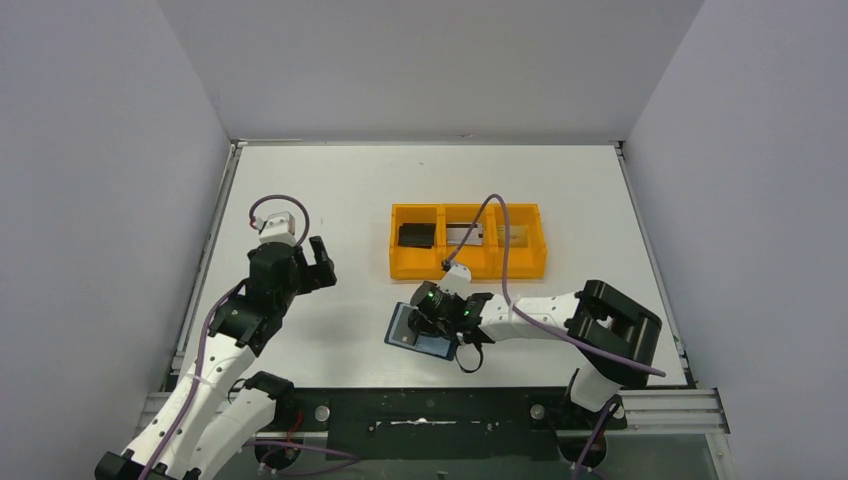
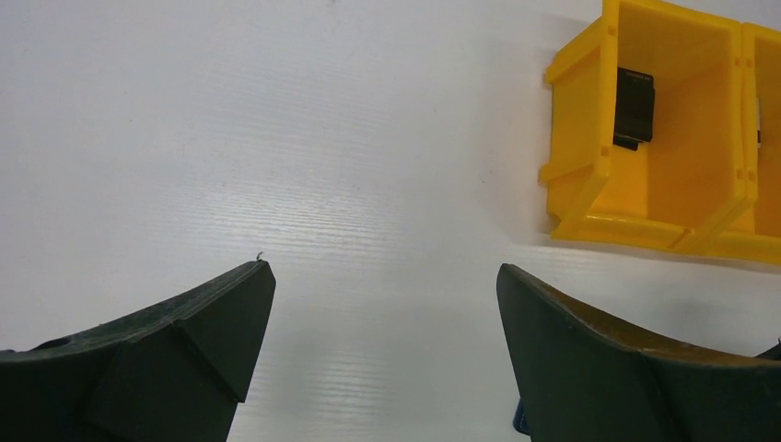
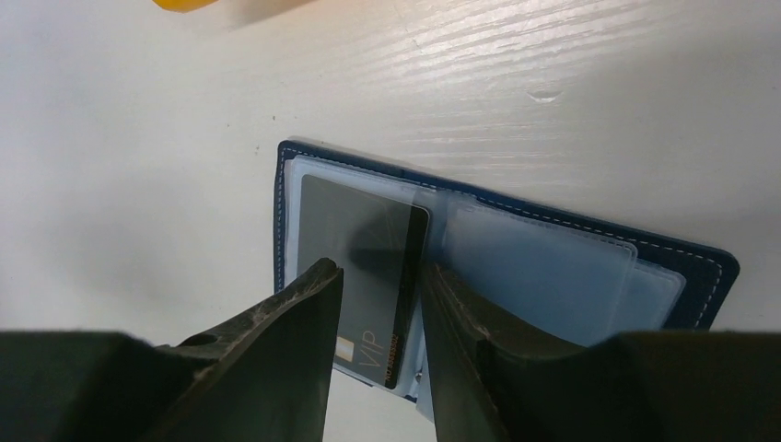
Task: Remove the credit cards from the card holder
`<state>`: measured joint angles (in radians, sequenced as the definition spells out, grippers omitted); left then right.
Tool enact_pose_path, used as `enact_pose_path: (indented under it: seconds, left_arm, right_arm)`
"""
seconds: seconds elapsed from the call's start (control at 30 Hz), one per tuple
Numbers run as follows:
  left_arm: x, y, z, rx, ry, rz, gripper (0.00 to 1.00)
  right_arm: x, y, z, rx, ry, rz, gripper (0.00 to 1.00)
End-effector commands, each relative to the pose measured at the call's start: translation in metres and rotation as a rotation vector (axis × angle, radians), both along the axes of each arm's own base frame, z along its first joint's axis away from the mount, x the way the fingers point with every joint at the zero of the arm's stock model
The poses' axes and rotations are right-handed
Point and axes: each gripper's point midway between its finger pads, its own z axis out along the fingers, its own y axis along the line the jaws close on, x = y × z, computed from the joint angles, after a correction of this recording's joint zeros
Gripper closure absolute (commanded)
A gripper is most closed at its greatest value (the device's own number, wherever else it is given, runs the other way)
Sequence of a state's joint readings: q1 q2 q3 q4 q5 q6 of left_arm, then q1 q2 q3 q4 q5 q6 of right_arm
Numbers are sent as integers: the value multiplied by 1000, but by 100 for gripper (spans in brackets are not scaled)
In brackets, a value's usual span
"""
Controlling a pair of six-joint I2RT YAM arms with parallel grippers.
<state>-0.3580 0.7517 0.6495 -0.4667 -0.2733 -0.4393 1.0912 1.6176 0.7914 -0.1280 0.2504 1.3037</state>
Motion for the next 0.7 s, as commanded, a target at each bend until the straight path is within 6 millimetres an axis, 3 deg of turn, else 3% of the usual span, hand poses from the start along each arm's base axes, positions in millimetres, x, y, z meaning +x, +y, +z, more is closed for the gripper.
enact_pose_path:
  seconds: [0.0, 0.23, 0.4, 0.67]
  left_arm:
    - [10, -4, 16, -21, -63, -16, 6]
    - [10, -6, 16, -24, -63, -26, 6]
    - [11, -9, 15, -29, -59, -41, 7]
    - [10, -14, 9, -33, -43, -70, 7]
  right_arm:
    - [2, -6, -4, -80, 38, -30, 62]
    - [1, -7, -17, -196, 53, 6, 68]
    - [2, -3, -11, -261, 6, 65, 81]
    - [-1, 24, 4, -204, -42, 186, 88]
